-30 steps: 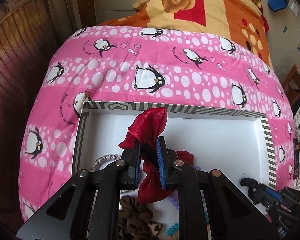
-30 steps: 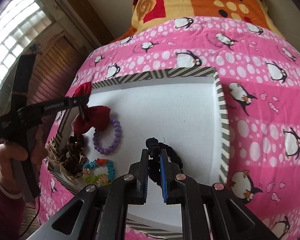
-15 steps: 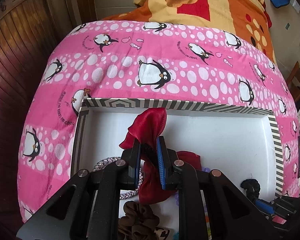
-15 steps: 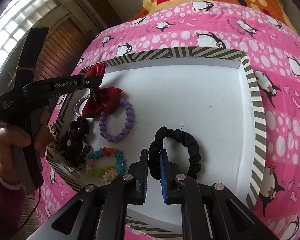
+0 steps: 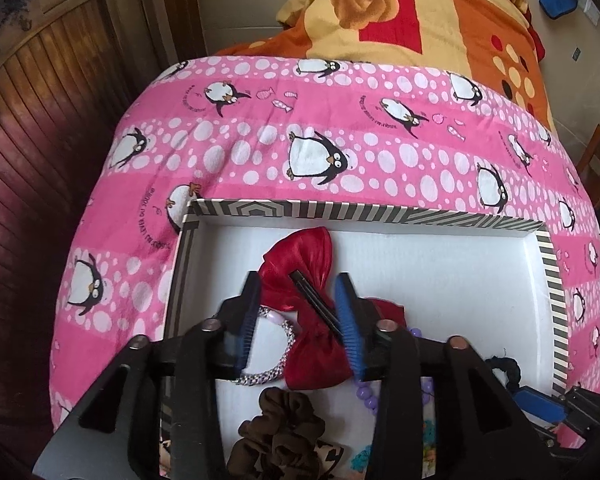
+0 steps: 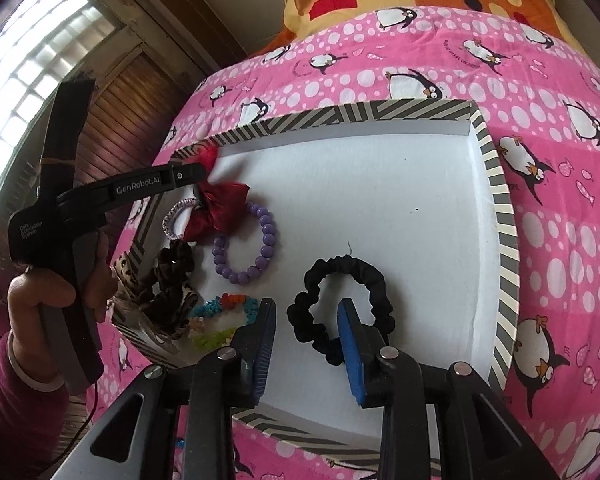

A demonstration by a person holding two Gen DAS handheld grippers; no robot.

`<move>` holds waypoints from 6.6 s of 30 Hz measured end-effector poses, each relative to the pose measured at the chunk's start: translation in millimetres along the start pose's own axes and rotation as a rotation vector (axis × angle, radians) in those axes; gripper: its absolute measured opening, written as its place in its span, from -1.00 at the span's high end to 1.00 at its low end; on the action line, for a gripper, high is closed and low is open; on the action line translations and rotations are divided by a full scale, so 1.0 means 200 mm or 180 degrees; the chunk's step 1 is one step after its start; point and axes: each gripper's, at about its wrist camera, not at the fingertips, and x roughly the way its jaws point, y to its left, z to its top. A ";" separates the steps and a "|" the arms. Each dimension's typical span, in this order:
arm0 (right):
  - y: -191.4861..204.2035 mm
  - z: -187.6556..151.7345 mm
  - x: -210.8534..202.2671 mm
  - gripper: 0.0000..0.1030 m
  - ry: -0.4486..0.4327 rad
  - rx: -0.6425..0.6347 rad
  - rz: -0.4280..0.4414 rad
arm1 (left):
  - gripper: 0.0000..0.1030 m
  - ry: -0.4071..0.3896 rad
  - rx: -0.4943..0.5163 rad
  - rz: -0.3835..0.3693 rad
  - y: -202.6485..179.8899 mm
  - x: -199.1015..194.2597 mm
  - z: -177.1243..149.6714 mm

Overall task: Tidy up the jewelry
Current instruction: 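Carry the red bow and black scrunchie into the white box with both tools, then open both tools to release the bow and scrunchie in the box, then withdraw both tools toward the multicolor and orange bead bracelets, then grasp multicolor bead bracelet with left tool while right tool grasps orange crystal bracelet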

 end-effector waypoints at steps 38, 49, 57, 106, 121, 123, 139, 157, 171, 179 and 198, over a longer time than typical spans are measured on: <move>-0.04 -0.18 -0.35 0.28 -0.0338 0.0071 -0.0434 | 0.06 -0.0178 0.0103 -0.0052 -0.13 -0.35 -0.24; -0.06 -0.43 -0.50 0.24 -0.0322 -0.0031 -0.0573 | -0.03 0.0013 0.0043 -0.0343 -0.10 -0.53 -0.49; -0.11 -0.74 -0.54 0.23 -0.0098 -0.0146 -0.0607 | -0.10 0.0253 -0.0169 -0.0505 -0.01 -0.62 -0.74; 0.34 -0.84 -0.16 0.84 0.0540 -0.1244 -0.0075 | 0.84 0.0463 -0.0173 -0.0223 0.07 -0.39 -1.14; 0.26 -0.71 -0.52 0.84 -0.0088 -0.0923 0.0017 | 0.84 0.0220 -0.0250 -0.0585 0.13 -0.69 -1.03; 0.25 -0.69 -0.54 0.84 -0.0136 -0.0902 0.0002 | 0.84 0.0173 -0.0222 -0.0577 0.12 -0.73 -1.01; 0.18 -0.55 -0.62 0.84 -0.0312 -0.0820 -0.0108 | 0.84 -0.0159 0.0105 -0.0493 -0.03 -0.87 -0.72; 0.05 -0.27 -0.60 0.84 -0.0497 -0.0597 -0.0302 | 0.84 -0.0211 0.0619 -0.0333 -0.32 -0.63 -0.34; -0.06 0.00 -0.41 0.84 -0.0399 -0.0513 -0.0425 | 0.84 0.0032 0.0635 -0.0457 -0.48 -0.30 -0.11; -0.10 0.12 -0.28 0.83 -0.0328 -0.0504 -0.0369 | 0.85 0.0071 0.0522 -0.0561 -0.53 -0.15 -0.01; -0.27 0.44 0.07 0.84 -0.0231 -0.0505 -0.0675 | 0.84 0.0341 0.0250 -0.0219 -0.38 0.22 0.03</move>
